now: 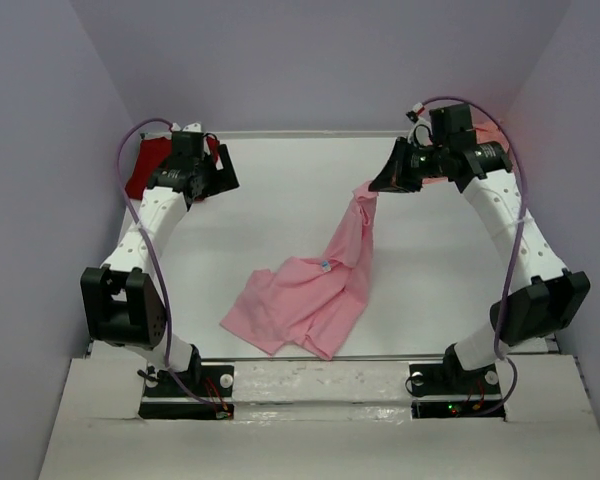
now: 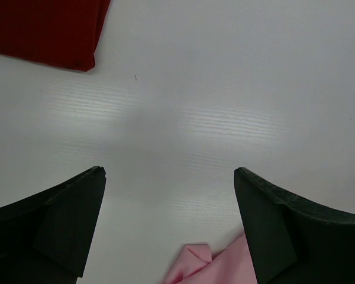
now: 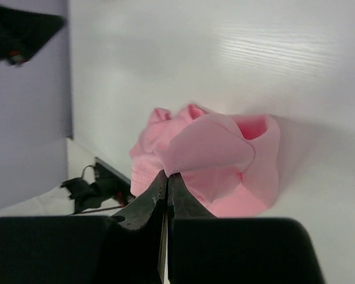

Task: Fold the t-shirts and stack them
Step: Move the tshirt to the center of the board, then flatten the tshirt out

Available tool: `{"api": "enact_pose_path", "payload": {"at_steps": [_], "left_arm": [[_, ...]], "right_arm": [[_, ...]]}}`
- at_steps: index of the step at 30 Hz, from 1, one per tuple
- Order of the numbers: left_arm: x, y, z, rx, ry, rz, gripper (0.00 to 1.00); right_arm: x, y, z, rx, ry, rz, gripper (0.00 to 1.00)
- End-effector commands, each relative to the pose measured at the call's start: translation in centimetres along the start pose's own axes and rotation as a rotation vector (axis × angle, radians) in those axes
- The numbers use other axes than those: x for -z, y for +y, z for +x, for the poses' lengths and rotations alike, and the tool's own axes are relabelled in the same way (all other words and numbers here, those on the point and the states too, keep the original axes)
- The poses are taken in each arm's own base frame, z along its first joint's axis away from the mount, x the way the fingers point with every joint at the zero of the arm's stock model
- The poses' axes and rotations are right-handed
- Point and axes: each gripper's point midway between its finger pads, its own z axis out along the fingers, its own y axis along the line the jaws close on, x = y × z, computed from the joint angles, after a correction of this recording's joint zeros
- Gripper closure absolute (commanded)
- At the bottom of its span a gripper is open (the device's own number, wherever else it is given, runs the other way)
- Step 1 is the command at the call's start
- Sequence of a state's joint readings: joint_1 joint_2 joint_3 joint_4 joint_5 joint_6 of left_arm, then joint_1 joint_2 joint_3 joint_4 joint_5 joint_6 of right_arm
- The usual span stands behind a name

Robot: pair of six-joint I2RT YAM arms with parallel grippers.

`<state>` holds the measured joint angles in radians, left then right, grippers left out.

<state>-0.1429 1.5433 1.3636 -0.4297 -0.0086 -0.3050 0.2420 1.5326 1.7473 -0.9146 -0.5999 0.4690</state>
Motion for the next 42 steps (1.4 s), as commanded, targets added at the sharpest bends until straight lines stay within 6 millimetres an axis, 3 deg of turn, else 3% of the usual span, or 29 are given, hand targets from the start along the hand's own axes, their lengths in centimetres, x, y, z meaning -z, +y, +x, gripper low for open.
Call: {"api": "enact_pose_path", "payload": {"at_steps": [1,2,6,8,10,11,13,14,16,18,24,27,29,30,42], "left_arm": [[2.0,-0.2,-0.9,0.005,-0.053,0.021,0.01],[2.1,-0.1,-0.8,0.002,-0.052,0.019,0.01],[2.4,0.0,-1.0,-0.008,-0.060,0.020,0.01],[2.5,0.0,-0.9,-0.013,-0.055,0.016,0.01],[2.7,0.0,-1.0,-0.021,-0.053,0.016,0.01],[2.7,0.1,-0.9,-0.021,-0.047,0.014,0.01],[2.9,0.0,-1.0,-0.026,-0.047,0.016,0.01],[3.0,0.1,-0.8,-0.026,-0.041,0.015,0.01],[3.1,0.2,-0.5,-0.019,-0.027,0.012,0.01],[3.1,0.4,-0.1,-0.009,-0.011,0.003,0.01],[2.5,1.6,1.5,0.088,0.074,-0.002,0.01],[2.5,1.3,2.5,0.153,0.125,0.072,0.01],[2.6,0.5,3.4,0.174,0.154,0.120,0.01],[3.0,-0.2,4.6,0.195,0.189,0.165,0.01],[6.3,0.6,11.4,0.286,0.356,0.148,0.01]], "right_arm": [[-1.8,-7.3,-0.3,0.014,-0.055,0.287,1.00],[-2.1,-9.8,-0.3,0.004,-0.067,0.390,1.00],[-2.7,-15.4,-0.6,-0.010,-0.067,0.636,0.93],[-2.5,-18.2,-0.9,-0.027,-0.078,0.778,0.53],[-2.7,-18.5,-1.9,-0.034,-0.080,0.813,0.01],[-3.3,-18.9,-1.2,-0.034,-0.013,0.816,0.00],[-3.8,-17.3,-2.0,-0.004,-0.012,0.731,0.00],[-5.0,-15.0,-2.4,0.040,-0.008,0.583,0.00],[-5.1,-12.0,-2.8,0.117,-0.029,0.450,0.00],[-5.6,-9.8,-1.7,0.150,0.021,0.339,0.00],[-7.2,-7.3,4.3,0.174,0.216,0.158,0.05],[-8.5,-6.6,7.7,0.194,0.307,0.155,0.05],[-9.5,-6.3,8.7,0.198,0.322,0.129,0.06],[-9.9,-6.7,9.7,0.193,0.344,0.131,0.06],[-15.9,-5.4,13.9,0.309,0.431,-0.022,0.14]]}}
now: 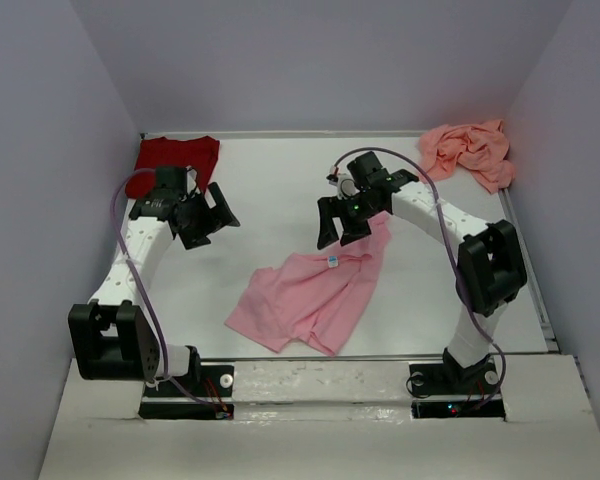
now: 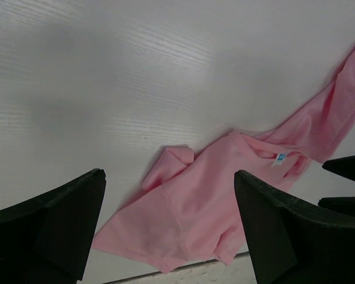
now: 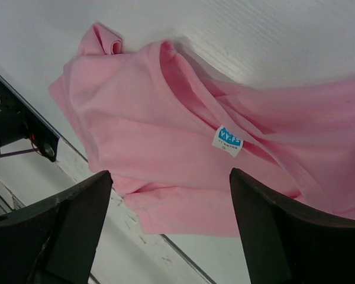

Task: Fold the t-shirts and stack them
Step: Flatten the tshirt out

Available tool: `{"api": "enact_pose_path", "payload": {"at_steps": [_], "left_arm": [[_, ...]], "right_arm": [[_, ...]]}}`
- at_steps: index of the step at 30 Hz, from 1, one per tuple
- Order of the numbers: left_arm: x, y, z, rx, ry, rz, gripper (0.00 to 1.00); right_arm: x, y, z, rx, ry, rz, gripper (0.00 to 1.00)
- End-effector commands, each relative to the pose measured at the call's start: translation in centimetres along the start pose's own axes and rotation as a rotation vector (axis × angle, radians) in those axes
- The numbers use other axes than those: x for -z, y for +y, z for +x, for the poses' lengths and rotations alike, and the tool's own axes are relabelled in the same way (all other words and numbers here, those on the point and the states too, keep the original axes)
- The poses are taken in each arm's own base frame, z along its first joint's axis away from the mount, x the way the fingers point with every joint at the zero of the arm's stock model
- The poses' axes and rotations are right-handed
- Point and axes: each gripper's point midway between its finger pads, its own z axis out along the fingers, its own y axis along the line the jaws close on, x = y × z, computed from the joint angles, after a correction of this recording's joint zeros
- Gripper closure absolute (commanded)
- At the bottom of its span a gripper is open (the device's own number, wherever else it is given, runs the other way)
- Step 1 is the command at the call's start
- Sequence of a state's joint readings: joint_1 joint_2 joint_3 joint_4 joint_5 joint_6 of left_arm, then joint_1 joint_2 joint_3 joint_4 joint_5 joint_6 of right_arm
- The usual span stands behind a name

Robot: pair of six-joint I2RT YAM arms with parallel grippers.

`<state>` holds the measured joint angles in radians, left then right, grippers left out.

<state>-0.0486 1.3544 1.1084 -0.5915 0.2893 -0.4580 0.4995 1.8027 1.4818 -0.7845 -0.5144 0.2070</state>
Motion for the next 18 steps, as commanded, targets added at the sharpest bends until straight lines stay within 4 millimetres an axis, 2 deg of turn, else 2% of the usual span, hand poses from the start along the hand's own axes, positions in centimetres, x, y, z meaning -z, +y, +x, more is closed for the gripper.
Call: {"api": "enact_pose_path", "payload": {"at_steps": [1,5,8,9,14,18], "left_arm": [[1.4,-0.2,2.4,0.046,0.067,0.025,0.01],[1.7,0.1,3.3,0.071,0.080,0.017,0.01],[2.1,0.0,3.7,0.085,0.075,0.028,0.01],[2.3,-0.1,3.8,0.091,0.074,0.034,0.01],[2.8,0.3,4.0,0.084,0.061,0.016,0.01],[3.1,0.6,4.2,0.078,0.055,0.003,0.01]], "right_arm": [[-2.8,2.3,-1.0,0.121,-0.017,-0.095,0.14],[-5.0,3.6,-1.3,0.167,-0.001,-0.134,0.14],[-6.6,3.5,-1.4,0.168,0.024,-0.145,0.15],[-6.9,4.0,-1.7,0.180,0.020,-0.154,0.15],[-7.7,4.1,-3.0,0.187,0.011,-0.166,0.15],[-8.7,4.0,-3.3,0.179,0.022,-0.178,0.19]]}}
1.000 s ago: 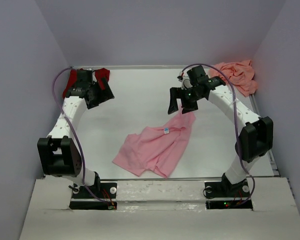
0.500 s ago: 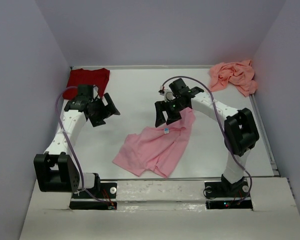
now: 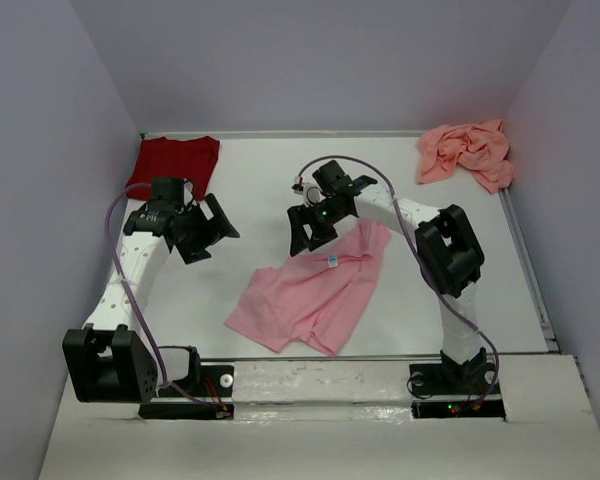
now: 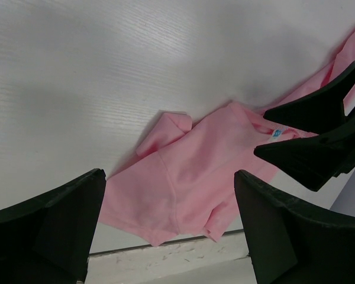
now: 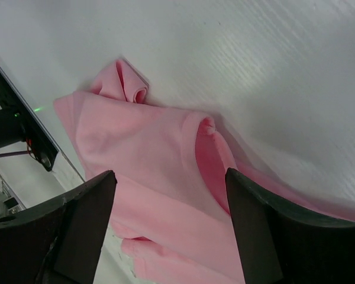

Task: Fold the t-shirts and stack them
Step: Flatten the tshirt out

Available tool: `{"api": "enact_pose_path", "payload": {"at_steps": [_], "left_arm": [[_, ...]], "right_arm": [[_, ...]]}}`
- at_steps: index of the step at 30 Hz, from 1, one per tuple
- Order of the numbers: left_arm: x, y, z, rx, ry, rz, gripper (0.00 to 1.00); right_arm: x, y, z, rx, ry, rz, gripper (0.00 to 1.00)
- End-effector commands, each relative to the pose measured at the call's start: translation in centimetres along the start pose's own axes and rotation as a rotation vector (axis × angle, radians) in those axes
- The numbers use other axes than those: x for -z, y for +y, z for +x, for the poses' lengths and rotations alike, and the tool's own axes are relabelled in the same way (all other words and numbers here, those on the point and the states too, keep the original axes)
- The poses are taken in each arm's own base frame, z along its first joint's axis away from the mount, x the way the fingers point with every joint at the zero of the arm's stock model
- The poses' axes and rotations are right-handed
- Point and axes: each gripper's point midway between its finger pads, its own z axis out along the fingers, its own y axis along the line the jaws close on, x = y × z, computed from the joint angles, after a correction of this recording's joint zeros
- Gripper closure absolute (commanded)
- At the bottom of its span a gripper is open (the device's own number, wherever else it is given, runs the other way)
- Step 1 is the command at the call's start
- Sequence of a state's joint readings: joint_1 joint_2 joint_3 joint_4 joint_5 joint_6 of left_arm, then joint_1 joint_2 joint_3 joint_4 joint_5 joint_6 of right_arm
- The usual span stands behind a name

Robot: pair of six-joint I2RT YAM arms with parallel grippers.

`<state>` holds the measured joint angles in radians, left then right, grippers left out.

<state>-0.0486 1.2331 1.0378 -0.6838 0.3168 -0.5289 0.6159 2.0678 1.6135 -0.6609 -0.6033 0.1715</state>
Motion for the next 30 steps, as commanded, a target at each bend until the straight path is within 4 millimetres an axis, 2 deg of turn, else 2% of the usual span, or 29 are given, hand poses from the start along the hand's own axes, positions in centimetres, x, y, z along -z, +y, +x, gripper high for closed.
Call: {"api": "enact_pose_path", "payload": {"at_steps": [1,5,11,13,17,22,26,28,30], "left_arm": [[0.8,0.3,0.8,-0.003,0.005,-0.002,0.01],[1.0,0.4,0.8,-0.007,0.000,-0.008,0.01],[1.0,0.3,0.3,-0.012,-0.003,-0.018,0.01],[1.1,0.2,0.0,-0.021,-0.011,-0.021,0.01],[1.1,0.2,-0.4,-0.027,-0.013,-0.034,0.01],[1.0,0.3,-0.8,-0.037,-0.016,-0.047,0.01],[0.9,0.3,-0.9,-0.038,-0.017,-0.050,0.01],[0.8,0.4,-0.9,-0.039,-0.015,-0.057,0.01],[0.7,0.5,-0.9,-0.039,-0.014,-0.061,0.01]], "right_arm": [[-0.1,1.0,-3.0,0.066,-0.069,-0.049,0.21],[-0.5,0.9,-3.4,0.065,-0.069,-0.057,0.21],[-1.4,0.9,-2.7,0.053,-0.045,-0.063,0.23],[-1.6,1.3,-2.5,0.059,-0.039,-0.064,0.28],[-2.1,1.2,-1.9,0.053,-0.022,-0.058,0.31],[-2.6,1.1,-1.2,0.036,-0.002,-0.074,0.48],[-2.9,1.5,-0.9,0.035,0.008,-0.084,0.47],[-3.0,1.5,-0.7,0.030,0.012,-0.087,0.53],[-3.2,1.4,-0.3,0.022,0.025,-0.096,0.54]]}}
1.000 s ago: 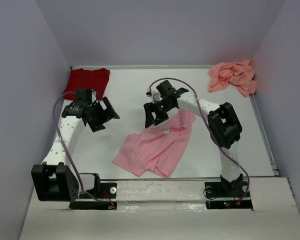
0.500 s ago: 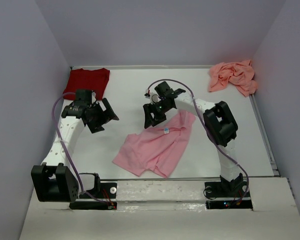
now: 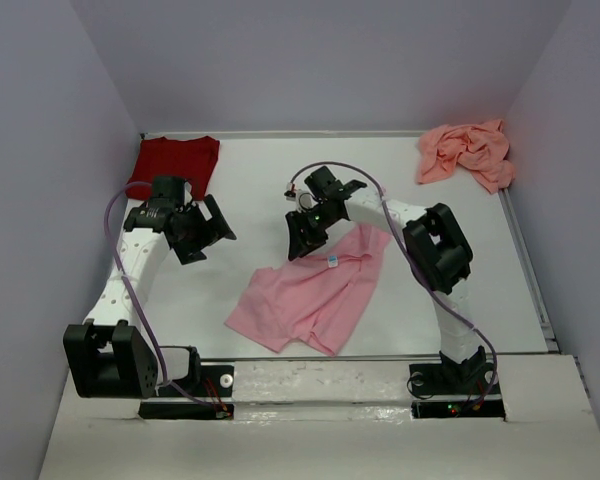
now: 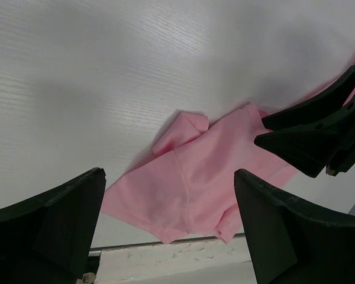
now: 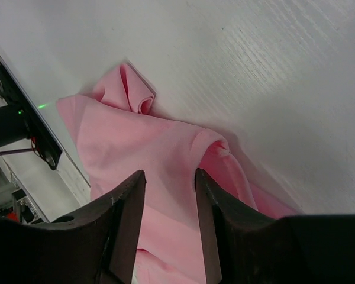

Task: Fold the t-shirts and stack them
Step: Flatten the tshirt out

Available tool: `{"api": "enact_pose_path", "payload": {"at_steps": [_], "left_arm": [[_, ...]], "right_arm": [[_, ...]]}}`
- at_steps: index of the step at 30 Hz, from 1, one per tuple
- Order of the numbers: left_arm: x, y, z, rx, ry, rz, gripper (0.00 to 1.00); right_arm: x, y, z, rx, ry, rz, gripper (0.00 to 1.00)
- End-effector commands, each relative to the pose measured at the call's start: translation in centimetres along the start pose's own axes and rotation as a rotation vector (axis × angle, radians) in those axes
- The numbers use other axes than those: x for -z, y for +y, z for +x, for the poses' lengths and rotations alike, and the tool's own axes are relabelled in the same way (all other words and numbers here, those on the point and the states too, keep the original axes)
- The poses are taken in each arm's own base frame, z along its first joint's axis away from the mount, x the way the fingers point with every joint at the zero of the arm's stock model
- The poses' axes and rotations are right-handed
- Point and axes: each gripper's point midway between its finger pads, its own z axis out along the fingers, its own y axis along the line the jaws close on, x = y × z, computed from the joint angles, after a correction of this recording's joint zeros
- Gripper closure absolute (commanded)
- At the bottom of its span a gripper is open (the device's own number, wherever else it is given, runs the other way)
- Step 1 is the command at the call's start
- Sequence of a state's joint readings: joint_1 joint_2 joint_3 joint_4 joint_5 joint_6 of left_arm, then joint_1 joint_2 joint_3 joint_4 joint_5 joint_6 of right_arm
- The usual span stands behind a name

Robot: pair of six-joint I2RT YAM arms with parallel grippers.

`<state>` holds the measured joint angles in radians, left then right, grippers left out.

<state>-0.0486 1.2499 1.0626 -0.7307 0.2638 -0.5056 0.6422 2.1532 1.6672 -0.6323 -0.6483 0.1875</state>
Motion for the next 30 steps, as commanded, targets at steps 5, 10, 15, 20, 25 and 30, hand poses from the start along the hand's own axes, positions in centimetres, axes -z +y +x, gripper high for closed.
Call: {"api": "enact_pose_path", "payload": {"at_steps": [5,10,15,20,25,30], "left_arm": [[0.5,-0.3,-0.8,-0.026,-0.020,-0.002,0.01],[0.5,0.0,-1.1,-0.034,-0.032,-0.021,0.01],[0.8,1.5,-2.5,-0.024,-0.066,-0.092,0.01],[2.8,3.3,-6.1,0.035,-0.167,-0.116,0.01],[3.5,4.0,-8.8,0.063,-0.233,-0.124,0.01],[2.2,4.5,-8.9,0.101,-0.195,-0.069,0.01]], "right_arm": [[-1.2,1.0,0.7,0.010,0.020,-0.053,0.77],[-0.3,2.5,0.1,-0.002,0.018,-0.096,1.00],[3.4,8.5,-3.2,0.057,-0.049,-0.196,1.00],[9.6,15.9,-7.3,0.091,-0.145,-0.332,1.00],[17.2,23.8,-11.0,0.206,-0.285,-0.461,1.00],[21.6,25.4,-12.4,0.242,-0.409,-0.459,1.00]]}}
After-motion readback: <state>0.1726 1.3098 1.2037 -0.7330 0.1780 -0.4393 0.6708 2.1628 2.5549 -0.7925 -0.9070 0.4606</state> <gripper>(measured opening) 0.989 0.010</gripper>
